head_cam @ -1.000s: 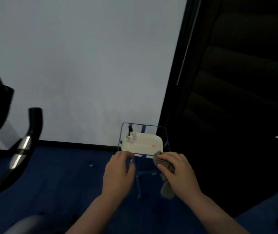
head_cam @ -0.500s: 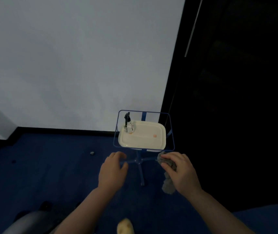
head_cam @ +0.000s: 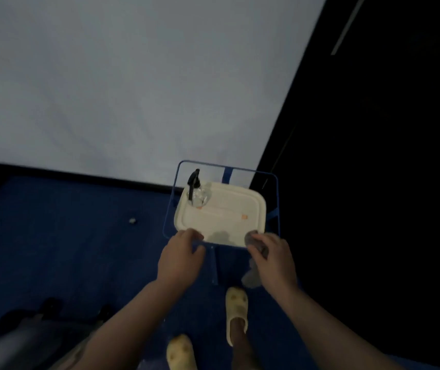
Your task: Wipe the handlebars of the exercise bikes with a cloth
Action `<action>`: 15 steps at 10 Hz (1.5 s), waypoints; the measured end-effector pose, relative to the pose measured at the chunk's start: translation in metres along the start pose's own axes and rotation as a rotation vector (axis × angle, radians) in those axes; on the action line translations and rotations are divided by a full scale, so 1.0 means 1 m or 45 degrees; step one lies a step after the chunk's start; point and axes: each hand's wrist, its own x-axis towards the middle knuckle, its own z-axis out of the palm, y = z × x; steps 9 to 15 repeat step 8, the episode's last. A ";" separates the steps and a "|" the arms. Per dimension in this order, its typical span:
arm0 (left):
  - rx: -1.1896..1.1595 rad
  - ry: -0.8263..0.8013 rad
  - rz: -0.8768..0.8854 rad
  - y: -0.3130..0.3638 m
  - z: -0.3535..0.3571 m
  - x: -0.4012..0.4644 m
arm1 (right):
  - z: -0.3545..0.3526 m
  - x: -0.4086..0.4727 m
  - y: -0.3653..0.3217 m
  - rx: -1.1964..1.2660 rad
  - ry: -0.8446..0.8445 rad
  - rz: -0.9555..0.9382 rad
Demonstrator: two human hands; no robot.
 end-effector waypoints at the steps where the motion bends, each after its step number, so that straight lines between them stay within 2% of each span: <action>1: -0.024 0.030 -0.098 0.001 0.010 0.024 | 0.019 0.052 0.009 -0.061 -0.003 -0.003; 4: -0.071 0.063 -0.250 -0.008 0.050 0.090 | 0.110 0.166 0.052 -0.127 -0.229 0.021; 5: -0.058 0.051 -0.230 -0.015 0.057 0.092 | 0.132 0.177 0.066 -0.253 -0.497 0.057; 6: -0.034 0.054 -0.222 -0.021 0.057 0.088 | 0.137 0.180 0.069 -0.395 -0.633 0.035; 8: -0.076 0.060 -0.199 -0.013 0.031 0.064 | 0.094 0.149 0.046 -0.239 -0.506 0.016; 15: -0.076 0.060 -0.199 -0.013 0.031 0.064 | 0.094 0.149 0.046 -0.239 -0.506 0.016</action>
